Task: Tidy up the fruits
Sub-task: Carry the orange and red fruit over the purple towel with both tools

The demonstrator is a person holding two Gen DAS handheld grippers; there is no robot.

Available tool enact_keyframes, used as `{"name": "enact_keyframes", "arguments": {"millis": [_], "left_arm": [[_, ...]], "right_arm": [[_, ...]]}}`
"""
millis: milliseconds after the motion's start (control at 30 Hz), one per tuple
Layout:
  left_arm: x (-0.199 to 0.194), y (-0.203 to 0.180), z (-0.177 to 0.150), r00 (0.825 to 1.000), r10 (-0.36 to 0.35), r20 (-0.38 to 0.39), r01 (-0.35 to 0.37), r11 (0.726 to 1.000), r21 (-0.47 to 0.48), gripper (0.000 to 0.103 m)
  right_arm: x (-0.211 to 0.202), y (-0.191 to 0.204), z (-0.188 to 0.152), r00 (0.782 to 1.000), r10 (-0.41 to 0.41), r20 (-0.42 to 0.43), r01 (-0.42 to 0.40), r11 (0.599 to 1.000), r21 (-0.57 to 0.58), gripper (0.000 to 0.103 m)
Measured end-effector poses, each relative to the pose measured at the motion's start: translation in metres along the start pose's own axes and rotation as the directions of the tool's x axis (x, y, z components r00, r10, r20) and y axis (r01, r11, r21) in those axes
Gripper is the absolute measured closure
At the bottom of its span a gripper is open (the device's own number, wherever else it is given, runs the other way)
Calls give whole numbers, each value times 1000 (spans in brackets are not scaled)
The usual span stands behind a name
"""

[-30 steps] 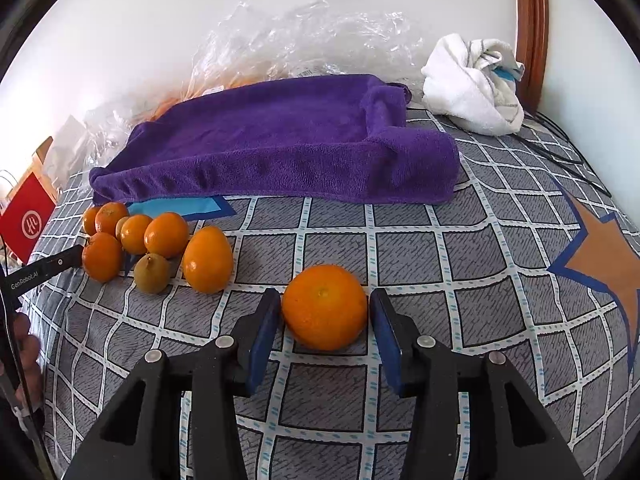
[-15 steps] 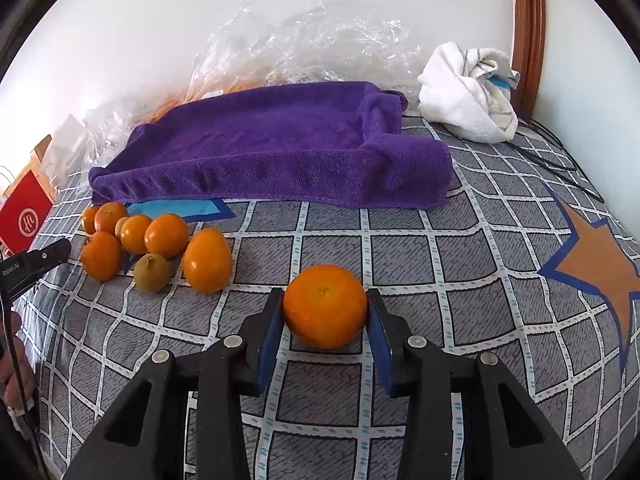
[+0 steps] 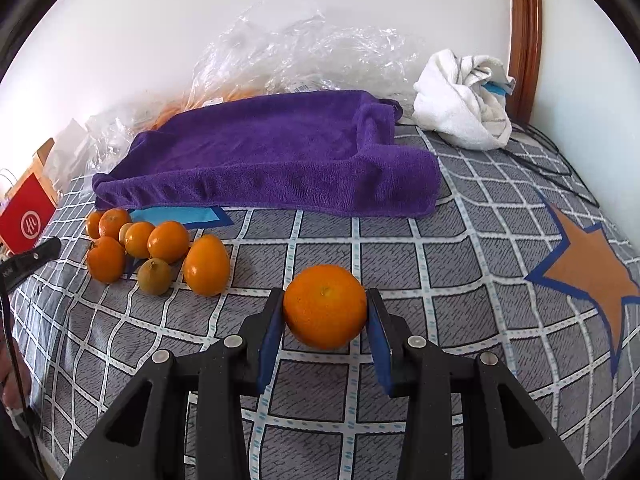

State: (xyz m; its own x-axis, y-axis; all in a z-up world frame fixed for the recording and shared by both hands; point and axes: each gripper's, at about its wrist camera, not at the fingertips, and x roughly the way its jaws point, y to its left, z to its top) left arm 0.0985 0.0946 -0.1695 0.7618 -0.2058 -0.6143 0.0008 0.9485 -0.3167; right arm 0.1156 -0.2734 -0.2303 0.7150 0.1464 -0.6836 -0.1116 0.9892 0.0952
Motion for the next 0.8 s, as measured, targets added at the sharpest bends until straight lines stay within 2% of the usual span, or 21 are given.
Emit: {"name": "enact_keyframes", "arguments": {"millis": [33,100,200,300,433,533,633,800], "left_arm": [[-4,-1,6,1000,-14,10,14,1000,-6,80],[-11,-7,22,1000,6,29,-6,1000,13,80],[-17,-17,48,998,28,59,-31,998,52,80],[-13,-27,78,996,66,54,-70,995,70,80],[-7,-38,103,994,65,83,-72,993,92,80],[5,-43,114,994,75,77,-83,991,103,80],[23,-48,122,997,53,54,-59,993,101,80],[55,-58,136,998,59,25,-61,992,109,80]], "right_arm": [[-3,0,4,1000,14,3,-14,1000,2,63],[-7,0,15,999,36,14,-36,999,9,63],[-14,5,35,999,31,42,-31,1000,-4,63],[-15,10,58,997,24,72,-22,1000,-19,63],[-13,16,87,995,17,102,-14,999,-29,63],[-6,18,107,993,15,116,-12,1000,-22,63],[4,19,123,992,17,124,-16,1000,-12,63],[26,18,140,993,15,118,-16,1000,0,63]]}}
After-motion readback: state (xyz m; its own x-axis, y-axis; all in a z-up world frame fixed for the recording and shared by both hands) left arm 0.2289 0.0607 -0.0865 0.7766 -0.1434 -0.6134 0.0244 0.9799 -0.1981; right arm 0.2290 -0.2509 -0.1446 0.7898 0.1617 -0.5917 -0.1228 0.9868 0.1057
